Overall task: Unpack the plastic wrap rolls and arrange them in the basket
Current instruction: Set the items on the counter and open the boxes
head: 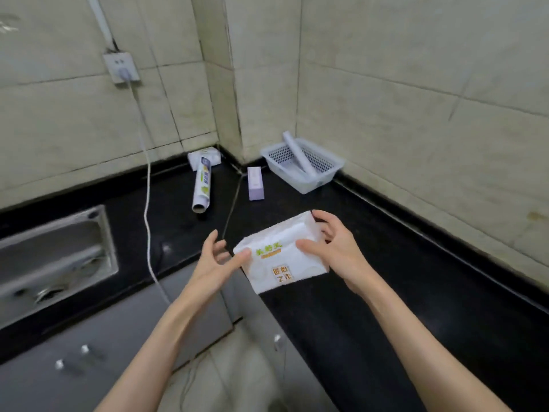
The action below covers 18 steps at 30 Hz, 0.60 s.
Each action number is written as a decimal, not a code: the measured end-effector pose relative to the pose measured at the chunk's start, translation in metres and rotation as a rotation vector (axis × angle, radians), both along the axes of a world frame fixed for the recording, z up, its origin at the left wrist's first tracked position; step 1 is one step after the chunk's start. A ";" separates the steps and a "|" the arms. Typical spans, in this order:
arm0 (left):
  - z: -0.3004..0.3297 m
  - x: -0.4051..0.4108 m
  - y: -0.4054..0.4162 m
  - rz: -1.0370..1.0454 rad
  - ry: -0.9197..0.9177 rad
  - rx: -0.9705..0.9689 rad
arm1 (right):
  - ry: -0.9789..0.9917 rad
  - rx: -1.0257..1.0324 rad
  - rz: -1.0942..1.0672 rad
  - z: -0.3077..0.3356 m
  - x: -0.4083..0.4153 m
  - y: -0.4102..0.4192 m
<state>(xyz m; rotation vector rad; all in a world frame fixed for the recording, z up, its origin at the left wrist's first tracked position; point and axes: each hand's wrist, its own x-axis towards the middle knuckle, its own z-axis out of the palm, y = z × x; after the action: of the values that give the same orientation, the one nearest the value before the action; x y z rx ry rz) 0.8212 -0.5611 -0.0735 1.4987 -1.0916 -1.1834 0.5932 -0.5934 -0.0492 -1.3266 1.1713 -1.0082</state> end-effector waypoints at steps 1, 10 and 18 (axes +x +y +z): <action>0.000 0.013 -0.011 -0.040 -0.100 -0.030 | 0.049 -0.008 0.044 -0.001 0.016 -0.012; 0.002 0.103 -0.141 -0.405 -0.257 -0.018 | 0.044 0.013 0.193 -0.005 0.113 -0.160; -0.010 0.158 -0.247 -0.244 -0.118 0.037 | 0.151 -0.014 0.146 0.003 0.179 -0.279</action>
<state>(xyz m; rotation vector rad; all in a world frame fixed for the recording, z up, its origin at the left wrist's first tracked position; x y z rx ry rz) 0.9795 -0.8079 -0.0835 1.5104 -1.3694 -1.2994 0.7722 -0.8729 -0.0466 -1.4973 1.1621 -0.8246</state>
